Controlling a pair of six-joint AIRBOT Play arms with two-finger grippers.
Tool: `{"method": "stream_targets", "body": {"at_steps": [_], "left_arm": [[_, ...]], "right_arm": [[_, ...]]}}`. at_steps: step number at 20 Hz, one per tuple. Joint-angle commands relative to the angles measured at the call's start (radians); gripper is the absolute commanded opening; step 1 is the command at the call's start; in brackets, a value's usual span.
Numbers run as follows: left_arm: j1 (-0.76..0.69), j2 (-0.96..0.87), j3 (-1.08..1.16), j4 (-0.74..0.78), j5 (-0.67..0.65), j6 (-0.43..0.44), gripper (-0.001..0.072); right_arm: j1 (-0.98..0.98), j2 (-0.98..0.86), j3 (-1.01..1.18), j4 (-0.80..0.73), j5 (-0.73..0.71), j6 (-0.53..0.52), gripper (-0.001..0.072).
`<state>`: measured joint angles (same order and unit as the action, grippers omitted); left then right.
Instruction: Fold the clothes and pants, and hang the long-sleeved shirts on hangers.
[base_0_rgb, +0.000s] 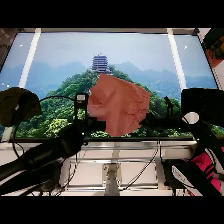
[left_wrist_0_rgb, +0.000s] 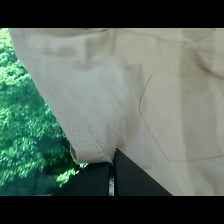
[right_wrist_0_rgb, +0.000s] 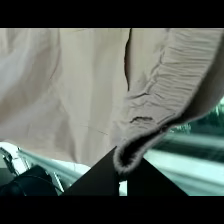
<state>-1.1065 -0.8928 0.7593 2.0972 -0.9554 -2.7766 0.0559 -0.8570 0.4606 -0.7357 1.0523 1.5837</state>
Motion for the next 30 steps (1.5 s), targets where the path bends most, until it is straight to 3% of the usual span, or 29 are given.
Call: {"method": "stream_targets", "body": {"at_steps": [1,4,7,10,13,17,24,30], "left_arm": [[-0.153,0.025,-0.004,0.13,-0.117,-0.14,0.0005],[-0.129,0.024,0.023,0.193,-0.085,-0.14,0.0004],[0.003,0.024,0.062,0.284,-0.008,-0.122,0.0004],[0.2,0.013,0.064,0.282,0.211,-0.118,0.0004],[0.368,-0.044,0.064,0.271,0.406,-0.119,0.0004],[0.481,-0.187,0.09,0.266,0.655,-0.158,0.0004],[0.5,-0.537,0.29,0.266,0.683,-0.171,0.0004],[0.521,-0.699,0.462,0.266,0.683,-0.179,0.0004]], "right_arm": [[0.001,0.095,-0.075,-0.001,0.039,0.093,0.0017],[0.001,0.126,-0.057,0.02,-0.004,0.189,0.0018],[0.001,0.123,-0.012,0.025,-0.136,0.274,0.0018],[0.001,0.076,0.039,0.026,-0.29,0.34,0.0018],[0.001,-0.035,0.112,0.036,-0.357,0.342,0.0018],[0.001,-0.2,0.2,0.052,-0.491,0.342,0.0018],[0.001,-0.386,0.311,0.059,-0.609,0.344,0.0019],[0.001,-0.492,0.314,0.117,-0.687,0.379,0.002]]}}
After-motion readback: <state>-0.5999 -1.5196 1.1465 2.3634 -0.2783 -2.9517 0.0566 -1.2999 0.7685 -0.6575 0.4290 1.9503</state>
